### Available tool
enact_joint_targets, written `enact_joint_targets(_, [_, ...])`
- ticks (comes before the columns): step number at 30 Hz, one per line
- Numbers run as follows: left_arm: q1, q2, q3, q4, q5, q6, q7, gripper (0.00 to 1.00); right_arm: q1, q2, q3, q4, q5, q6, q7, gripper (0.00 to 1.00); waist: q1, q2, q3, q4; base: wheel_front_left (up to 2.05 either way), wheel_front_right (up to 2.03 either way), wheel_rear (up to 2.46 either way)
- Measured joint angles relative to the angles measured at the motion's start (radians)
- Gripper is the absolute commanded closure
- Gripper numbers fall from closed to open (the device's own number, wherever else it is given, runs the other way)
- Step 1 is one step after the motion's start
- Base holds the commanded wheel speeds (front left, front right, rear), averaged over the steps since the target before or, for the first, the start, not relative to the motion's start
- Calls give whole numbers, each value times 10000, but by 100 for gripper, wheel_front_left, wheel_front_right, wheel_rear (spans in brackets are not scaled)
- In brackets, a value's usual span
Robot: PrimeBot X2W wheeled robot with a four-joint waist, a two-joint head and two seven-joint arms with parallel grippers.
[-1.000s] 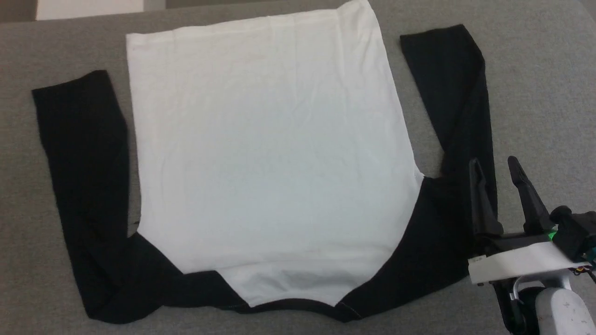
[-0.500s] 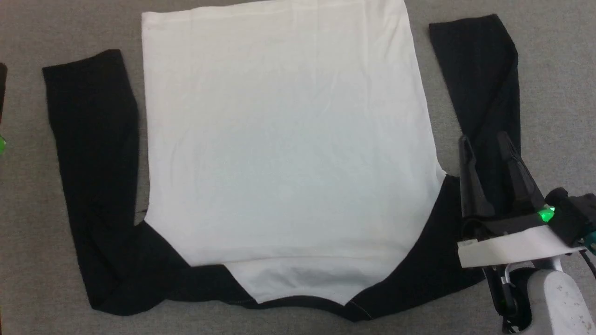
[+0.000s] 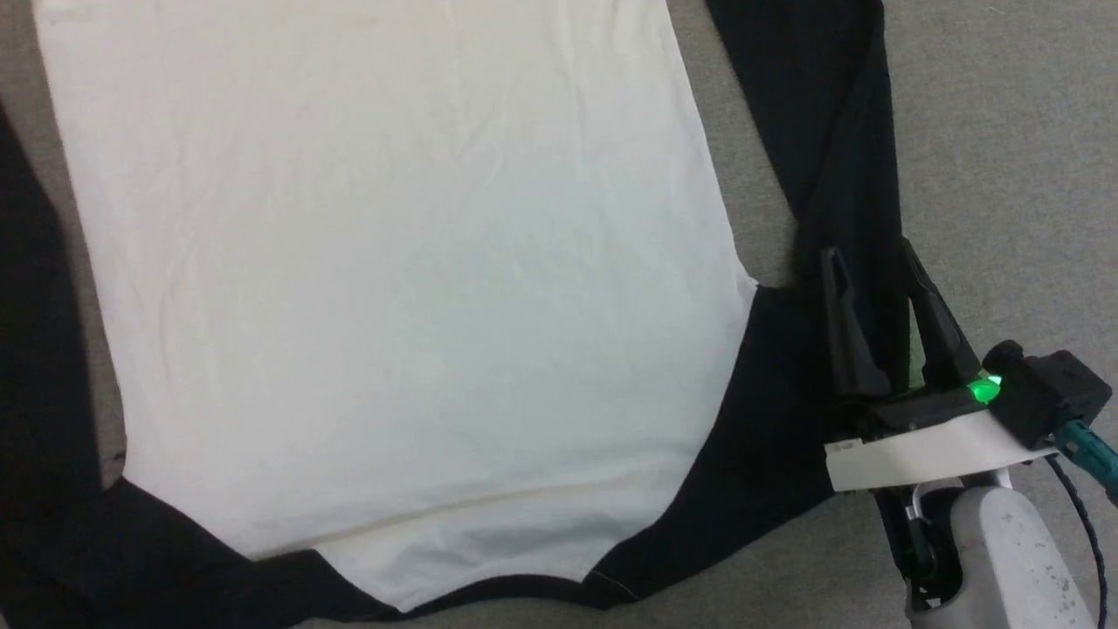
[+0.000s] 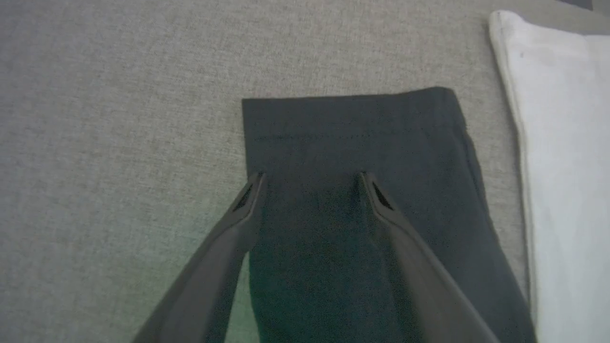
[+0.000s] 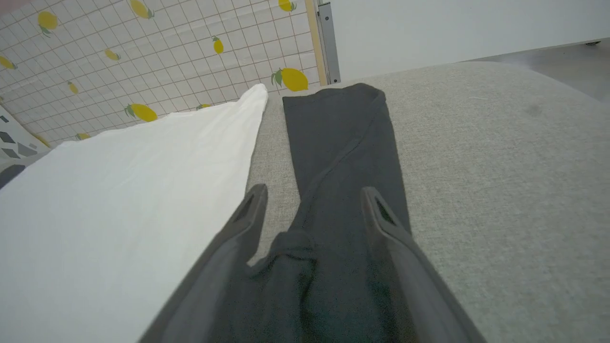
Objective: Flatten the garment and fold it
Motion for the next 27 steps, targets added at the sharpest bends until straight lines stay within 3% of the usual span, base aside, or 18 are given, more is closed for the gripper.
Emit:
enact_joint_targets(10, [509,644,81,-525,859,970,150,0,-2,0,98,132,4,0,-84,0,0,0,249,-165,0,0,0])
enact_joint_targets(16, [573,640,470,-813,706,1009,-242,0,-34,0,138,125,-2,0,-84,0,0,0,337,-69,0,0,0])
enact_joint_targets(27, [661,370,685,-1193,79,1060,86,0,-315,0,268,71,-2,0,-81,0,0,0,833,-48,0,0,0])
